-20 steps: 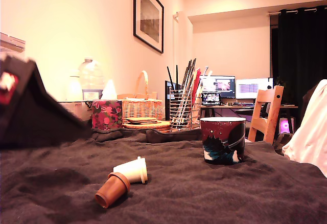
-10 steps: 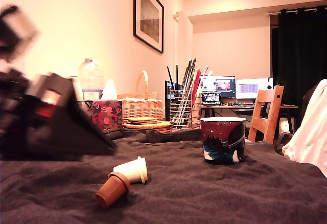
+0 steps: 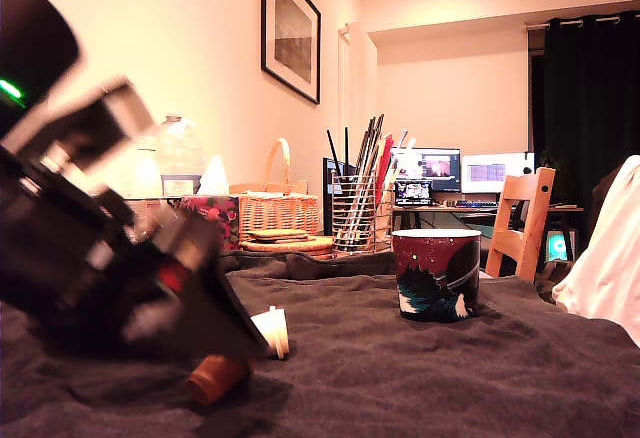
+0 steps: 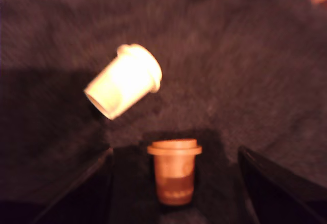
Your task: Pick up the coffee capsules on the table and drop them inside the coffee cup
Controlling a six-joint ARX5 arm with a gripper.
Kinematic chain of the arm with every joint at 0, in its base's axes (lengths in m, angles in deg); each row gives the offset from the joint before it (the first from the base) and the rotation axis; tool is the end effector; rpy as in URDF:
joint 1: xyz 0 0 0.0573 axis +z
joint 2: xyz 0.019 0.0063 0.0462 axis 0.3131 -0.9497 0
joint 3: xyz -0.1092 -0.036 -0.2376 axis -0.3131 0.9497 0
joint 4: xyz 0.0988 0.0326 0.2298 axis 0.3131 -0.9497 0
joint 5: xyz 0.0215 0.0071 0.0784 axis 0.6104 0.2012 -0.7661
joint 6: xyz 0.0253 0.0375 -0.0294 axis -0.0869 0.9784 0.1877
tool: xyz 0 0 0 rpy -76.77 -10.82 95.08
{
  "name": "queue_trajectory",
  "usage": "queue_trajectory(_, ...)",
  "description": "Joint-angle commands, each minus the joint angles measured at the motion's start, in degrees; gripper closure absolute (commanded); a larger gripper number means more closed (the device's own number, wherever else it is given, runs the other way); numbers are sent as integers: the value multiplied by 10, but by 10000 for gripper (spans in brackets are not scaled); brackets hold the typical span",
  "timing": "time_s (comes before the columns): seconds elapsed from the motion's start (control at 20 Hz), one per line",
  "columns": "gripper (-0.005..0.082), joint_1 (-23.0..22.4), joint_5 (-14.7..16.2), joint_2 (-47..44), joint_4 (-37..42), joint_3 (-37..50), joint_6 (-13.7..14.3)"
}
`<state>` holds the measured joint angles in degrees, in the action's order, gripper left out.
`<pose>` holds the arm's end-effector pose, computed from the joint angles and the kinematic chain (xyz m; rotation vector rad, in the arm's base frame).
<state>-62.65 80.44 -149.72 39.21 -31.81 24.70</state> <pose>0.1611 -0.1630 0.1068 0.0124 0.7569 -0.7844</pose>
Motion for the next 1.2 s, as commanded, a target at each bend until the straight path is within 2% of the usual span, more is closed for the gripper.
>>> queue_trajectory(0.0,62,-3,-7,-11,-16,-14,-2)
queue_trajectory(0.05,65,-3,-7,-15,-24,-19,-2)
queue_trajectory(0.15,126,-4,-9,-23,-38,-28,-2)
queue_trajectory(0.3,302,-4,-8,-30,-51,-35,-2)
queue_trajectory(0.4,383,-4,-8,-30,-53,-35,-2)
queue_trajectory(0.75,398,-4,2,-30,-106,-55,-2)
queue_trajectory(0.9,452,-4,2,-30,-146,-73,11)
queue_trajectory(1.15,454,-4,2,-29,-160,-81,18)
